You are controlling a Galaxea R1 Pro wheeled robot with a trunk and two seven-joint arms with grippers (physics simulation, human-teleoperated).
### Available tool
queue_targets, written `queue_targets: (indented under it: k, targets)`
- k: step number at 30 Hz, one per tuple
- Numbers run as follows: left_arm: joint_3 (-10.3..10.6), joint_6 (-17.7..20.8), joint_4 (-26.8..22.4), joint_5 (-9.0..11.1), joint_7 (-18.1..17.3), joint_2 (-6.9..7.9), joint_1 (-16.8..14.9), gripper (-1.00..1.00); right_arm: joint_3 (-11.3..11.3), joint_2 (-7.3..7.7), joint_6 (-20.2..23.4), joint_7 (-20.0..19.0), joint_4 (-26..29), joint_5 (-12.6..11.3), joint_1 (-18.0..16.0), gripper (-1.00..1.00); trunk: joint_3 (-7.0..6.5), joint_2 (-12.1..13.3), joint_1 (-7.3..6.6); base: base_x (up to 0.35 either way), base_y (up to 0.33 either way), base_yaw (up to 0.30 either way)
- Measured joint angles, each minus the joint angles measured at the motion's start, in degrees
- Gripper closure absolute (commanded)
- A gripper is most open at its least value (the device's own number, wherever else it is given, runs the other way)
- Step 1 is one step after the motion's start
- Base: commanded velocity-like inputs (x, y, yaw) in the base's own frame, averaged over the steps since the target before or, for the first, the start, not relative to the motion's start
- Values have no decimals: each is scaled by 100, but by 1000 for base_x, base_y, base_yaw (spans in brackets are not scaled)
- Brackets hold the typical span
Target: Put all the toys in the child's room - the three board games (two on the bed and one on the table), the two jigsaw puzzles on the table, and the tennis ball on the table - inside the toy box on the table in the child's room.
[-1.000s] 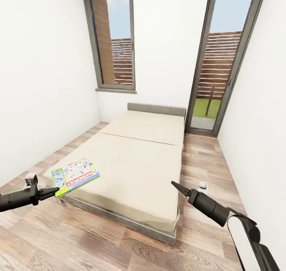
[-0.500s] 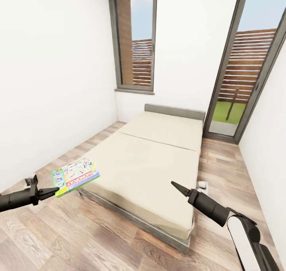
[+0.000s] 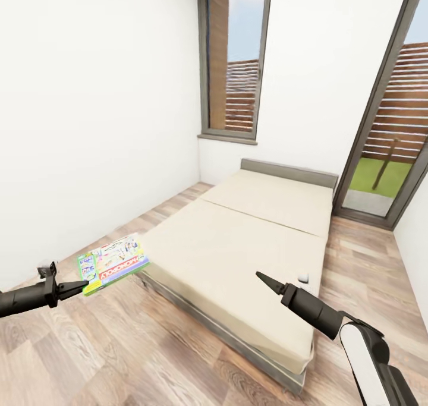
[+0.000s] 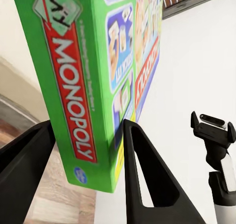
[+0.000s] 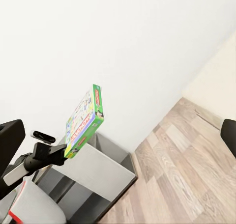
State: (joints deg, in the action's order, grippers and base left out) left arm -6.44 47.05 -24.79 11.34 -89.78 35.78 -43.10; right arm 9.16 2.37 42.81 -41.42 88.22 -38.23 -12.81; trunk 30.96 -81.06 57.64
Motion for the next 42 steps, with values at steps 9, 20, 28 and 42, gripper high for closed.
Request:
queue_targets:
  k: [9, 20, 28, 42]
  targets:
    - [2, 1, 1, -3, 0, 0, 0, 100, -48, 3, -250, -28, 0, 6, 0, -100, -171, 242, -133, 0, 0, 200]
    - [2, -25, 23, 2, 0, 0, 0, 100, -238, 9, -300, -20, 1, 7, 0, -100, -256, 242, -133, 16, 0, 191]
    - [-4, -145, 57, -1, -1, -1, -1, 100, -255, 2, -302, -20, 5, 6, 1, -100, -301, 242, -136, 282, 96, 146]
    - [-6, -144, 106, 5, 0, 0, 0, 100, -440, 0, -327, -3, 8, 23, 0, -100, -369, 243, -133, 202, 156, 175]
